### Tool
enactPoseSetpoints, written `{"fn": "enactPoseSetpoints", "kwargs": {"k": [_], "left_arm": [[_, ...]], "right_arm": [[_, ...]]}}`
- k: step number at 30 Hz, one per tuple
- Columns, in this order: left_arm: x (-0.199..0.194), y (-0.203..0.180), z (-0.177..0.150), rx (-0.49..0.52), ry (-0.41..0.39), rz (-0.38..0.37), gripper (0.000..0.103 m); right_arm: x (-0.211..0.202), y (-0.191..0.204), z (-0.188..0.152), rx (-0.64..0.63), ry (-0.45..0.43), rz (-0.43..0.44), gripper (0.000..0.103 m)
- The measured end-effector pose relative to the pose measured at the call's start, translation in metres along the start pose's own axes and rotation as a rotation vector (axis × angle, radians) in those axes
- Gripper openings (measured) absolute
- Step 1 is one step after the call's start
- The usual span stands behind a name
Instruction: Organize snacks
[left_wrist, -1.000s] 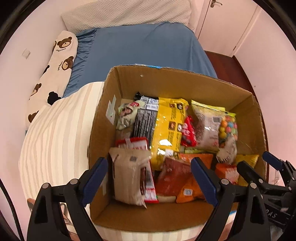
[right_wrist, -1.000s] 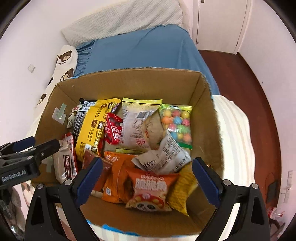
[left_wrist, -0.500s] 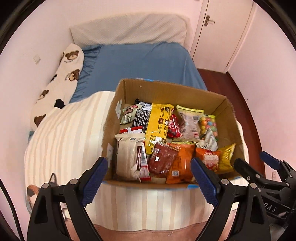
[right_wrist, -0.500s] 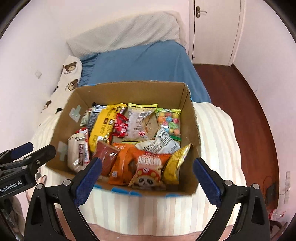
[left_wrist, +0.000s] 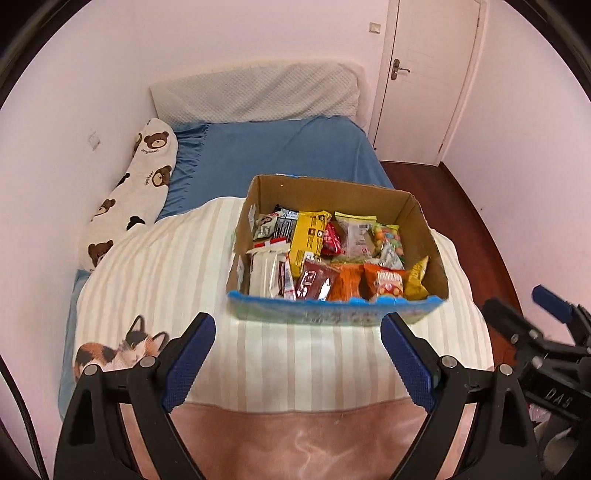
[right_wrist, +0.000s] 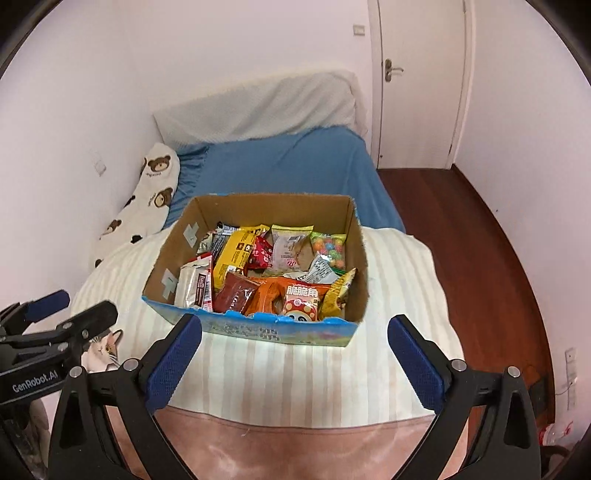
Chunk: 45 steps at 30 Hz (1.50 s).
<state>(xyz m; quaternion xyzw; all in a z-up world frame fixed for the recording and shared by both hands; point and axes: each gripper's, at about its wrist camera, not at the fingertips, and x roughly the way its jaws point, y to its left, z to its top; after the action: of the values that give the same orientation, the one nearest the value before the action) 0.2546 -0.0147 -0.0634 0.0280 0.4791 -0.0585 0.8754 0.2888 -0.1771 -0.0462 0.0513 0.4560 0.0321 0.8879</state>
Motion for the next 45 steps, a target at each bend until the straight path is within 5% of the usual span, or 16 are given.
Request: {"fn": "enactPoseSetpoints", "kwargs": {"k": [21, 31, 36, 45], "left_arm": [[-0.085, -0.003, -0.047, -0.008, -0.083, 0.022, 0.092], [-0.094, -0.001, -0.045, -0.023, -0.117, 0.028, 0.092], [-0.084, 0.0, -0.039, -0.023, -0.13, 0.023, 0.103], [-0.047, -0.004, -0.018, -0.017, -0.12, 0.07, 0.103]], "right_arm": [[-0.118, 0.008, -0.037, -0.014, -0.118, 0.013, 0.103], [-0.12, 0.008, -0.037, -0.021, -0.118, 0.006, 0.103], [-0.109, 0.005, -0.033, -0.024, -0.123, -0.029, 0.103], [-0.067, -0.004, -0.018, -0.006, -0.105, -0.085, 0.103]]}}
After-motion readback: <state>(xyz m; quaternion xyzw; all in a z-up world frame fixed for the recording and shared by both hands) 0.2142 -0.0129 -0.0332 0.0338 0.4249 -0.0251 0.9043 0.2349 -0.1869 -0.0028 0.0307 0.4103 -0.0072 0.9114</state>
